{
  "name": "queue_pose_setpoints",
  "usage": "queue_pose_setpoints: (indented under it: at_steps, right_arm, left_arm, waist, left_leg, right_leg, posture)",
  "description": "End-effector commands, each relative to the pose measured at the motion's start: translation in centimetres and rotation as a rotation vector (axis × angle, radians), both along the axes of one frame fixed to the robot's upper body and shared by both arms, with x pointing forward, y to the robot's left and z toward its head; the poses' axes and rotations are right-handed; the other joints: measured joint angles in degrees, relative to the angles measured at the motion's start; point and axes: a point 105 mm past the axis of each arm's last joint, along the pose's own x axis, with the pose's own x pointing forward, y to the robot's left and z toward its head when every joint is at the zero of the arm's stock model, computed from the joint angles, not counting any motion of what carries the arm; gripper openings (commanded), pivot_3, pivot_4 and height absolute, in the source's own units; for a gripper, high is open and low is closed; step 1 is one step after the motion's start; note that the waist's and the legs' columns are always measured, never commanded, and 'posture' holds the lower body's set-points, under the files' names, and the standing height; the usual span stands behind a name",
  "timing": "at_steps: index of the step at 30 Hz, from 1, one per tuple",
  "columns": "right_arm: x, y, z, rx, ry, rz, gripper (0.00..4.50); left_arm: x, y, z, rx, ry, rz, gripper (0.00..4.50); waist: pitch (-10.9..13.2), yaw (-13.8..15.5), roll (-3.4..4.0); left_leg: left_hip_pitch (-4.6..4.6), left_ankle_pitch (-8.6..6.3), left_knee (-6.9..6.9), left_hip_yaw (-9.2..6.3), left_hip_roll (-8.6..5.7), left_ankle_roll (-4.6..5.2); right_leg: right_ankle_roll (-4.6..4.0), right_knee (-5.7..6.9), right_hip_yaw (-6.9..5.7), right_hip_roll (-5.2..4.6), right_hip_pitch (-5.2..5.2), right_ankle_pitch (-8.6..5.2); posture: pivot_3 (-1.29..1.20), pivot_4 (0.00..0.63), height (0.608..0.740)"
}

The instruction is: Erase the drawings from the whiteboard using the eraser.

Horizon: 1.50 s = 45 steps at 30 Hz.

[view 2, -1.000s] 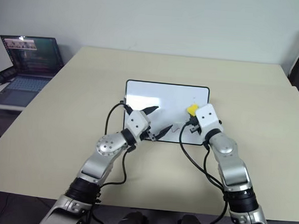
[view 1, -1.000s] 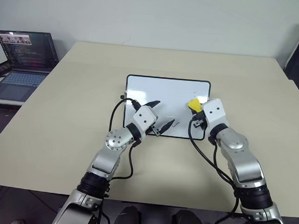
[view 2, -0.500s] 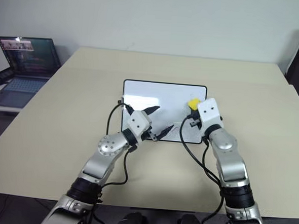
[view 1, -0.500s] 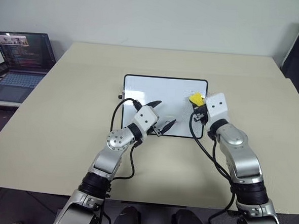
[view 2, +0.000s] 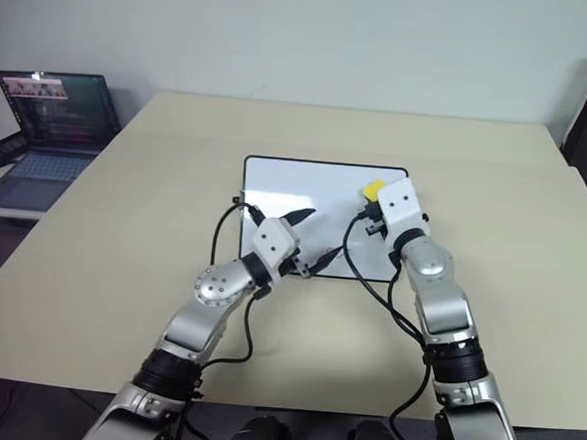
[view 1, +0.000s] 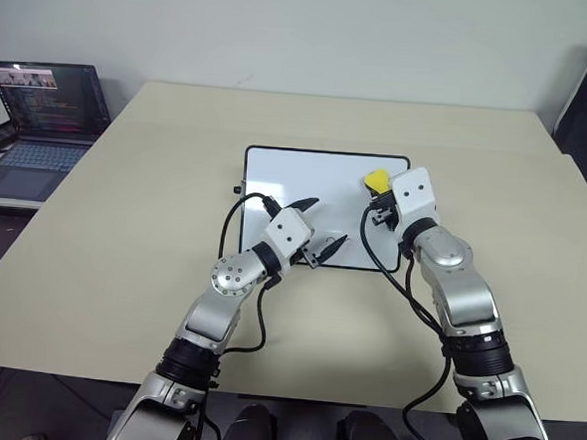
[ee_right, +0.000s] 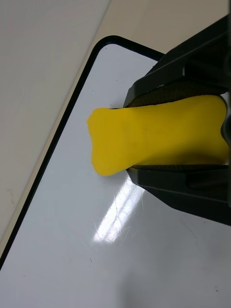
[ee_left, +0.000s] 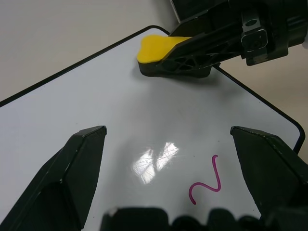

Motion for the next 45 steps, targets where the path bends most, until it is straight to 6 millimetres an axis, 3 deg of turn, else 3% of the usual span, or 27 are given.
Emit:
queue_pose_setpoints:
  at_steps: [1, 8, 14, 23, 29, 34, 41, 45]
  right_arm:
    - [-0.1, -2.3, -1.2, -0.004, 0.064, -0.089, 1.27]
    - [-1.6, -2.8, -3.2, -0.039, 0.169, -0.097, 1.27]
    - [-2.7, -2.5, -3.4, -0.039, 0.182, -0.093, 1.27]
    - [-4.0, -0.1, -0.9, 0.089, 0.073, 0.067, 1.27]
    - [-5.5, -0.8, -1.3, 0.039, 0.033, 0.121, 1.27]
    - [-6.0, -1.5, -2.0, 0.017, 0.03, 0.125, 1.27]
    - [-6.4, -0.8, -1.9, 0.0, 0.002, 0.182, 1.27]
    - [-7.0, 0.6, -1.6, -0.025, -0.03, 0.274, 1.27]
  left_arm:
    - [-0.5, -0.6, 1.4, -0.019, -0.053, -0.016, 4.5]
    - [-0.6, -0.7, 1.3, -0.02, -0.05, -0.019, 4.5]
    - [-0.7, -0.8, 1.3, -0.024, -0.045, -0.023, 4.5]
    - [-0.9, -0.5, 1.1, -0.025, -0.04, -0.014, 4.5]
    - [-2.7, 0.7, 0.1, -0.02, -0.016, 0.013, 4.5]
    - [-4.9, 2.1, -2.0, -0.012, 0.059, 0.064, 4.5]
    - [-6.4, 3.9, -3.3, -0.021, 0.104, 0.178, 4.5]
    - [-6.7, 4.0, -3.7, -0.02, 0.114, 0.192, 4.5]
  waist:
    - [0.0, 0.09, 0.0]
    - [-0.01, 0.21, -0.02]
    - [-0.01, 0.12, -0.02]
    - [0.03, -0.05, -0.05]
    - [0.11, -0.02, -0.05]
    - [0.2, -0.02, -0.05]
    - [0.34, 0.1, -0.04]
    - [0.36, 0.12, -0.05]
  left_leg:
    - [0.02, 0.0, 0.0, -0.01, 0.0, 0.0]
    - [0.01, 0.01, 0.0, -0.04, -0.02, -0.01]
    - [0.07, 0.01, 0.0, -0.05, -0.02, -0.01]
    - [0.03, 0.0, -0.04, -0.02, -0.01, 0.0]
    - [-0.21, 0.01, -0.14, -0.02, 0.0, -0.02]
    - [-0.2, 0.0, -0.19, -0.03, 0.03, 0.0]
    - [-0.2, -0.01, -0.19, -0.1, 0.03, 0.01]
    - [-0.2, -0.01, -0.19, -0.09, 0.02, 0.01]
  right_leg:
    - [0.0, 0.01, 0.0, 0.0, 0.02, 0.0]
    - [0.0, -0.01, -0.02, -0.02, 0.05, 0.0]
    - [0.0, -0.01, -0.01, -0.02, 0.11, 0.0]
    - [0.0, -0.04, 0.01, -0.01, 0.05, 0.0]
    - [0.0, -0.25, 0.01, -0.02, -0.13, 0.0]
    - [0.0, -0.32, 0.04, -0.02, -0.1, 0.0]
    - [0.0, -0.36, 0.06, -0.02, -0.06, 0.0]
    - [0.0, -0.41, 0.05, -0.03, -0.05, 0.0]
  posture:
    - [0.0, 0.15, 0.74]
    - [0.0, 0.15, 0.74]
    - [0.0, 0.15, 0.74]
    - [0.0, 0.15, 0.74]
    - [0.0, 0.15, 0.74]
    - [0.0, 0.15, 0.74]
    - [0.0, 0.15, 0.74]
    - [0.0, 0.15, 0.74]
